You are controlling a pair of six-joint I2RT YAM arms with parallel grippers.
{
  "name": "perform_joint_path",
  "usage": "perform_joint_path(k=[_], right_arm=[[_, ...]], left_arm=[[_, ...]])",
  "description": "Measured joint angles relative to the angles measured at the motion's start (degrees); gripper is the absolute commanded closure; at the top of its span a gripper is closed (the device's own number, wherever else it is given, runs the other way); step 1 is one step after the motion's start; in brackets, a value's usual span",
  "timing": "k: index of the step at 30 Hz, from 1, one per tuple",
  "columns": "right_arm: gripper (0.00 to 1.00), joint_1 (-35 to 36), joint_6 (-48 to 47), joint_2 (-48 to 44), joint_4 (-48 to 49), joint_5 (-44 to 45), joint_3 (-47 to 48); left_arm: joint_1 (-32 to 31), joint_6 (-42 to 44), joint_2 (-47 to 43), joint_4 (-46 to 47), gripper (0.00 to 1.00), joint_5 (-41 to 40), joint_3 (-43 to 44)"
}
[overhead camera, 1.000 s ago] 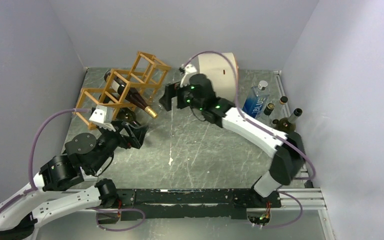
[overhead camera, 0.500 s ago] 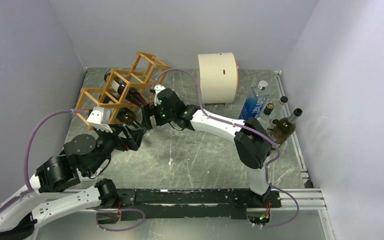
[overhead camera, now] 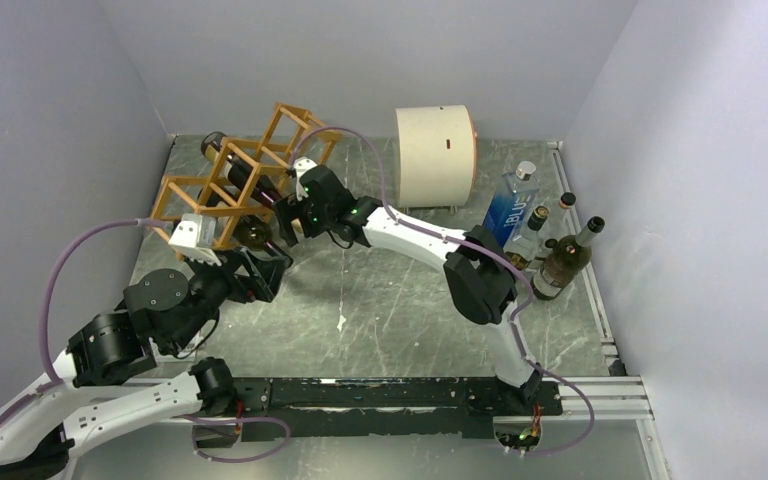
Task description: Take the wine bottle off the wine rack
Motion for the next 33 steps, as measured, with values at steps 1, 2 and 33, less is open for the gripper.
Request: perform_joint_path(k=[1,2,33], right_arm=[[0.01,0.0,-0.1,-0.1,-0.1,0.4,-0.1],[0.0,-0.1,-0.2,-0.2,0.1,0.6,-0.5],[0.39,-4.0,-1.3,13.6,9.5,-15.0,11.4]], left_arm=[[0.0,-0.2,0.0,-0.2,0.02,0.0,0.0],[0.0,-0.4,0.0,-0.3,0.02,0.0,0.1],[0.0,2.2,2.1,0.3,0.02,0.1,1.5]])
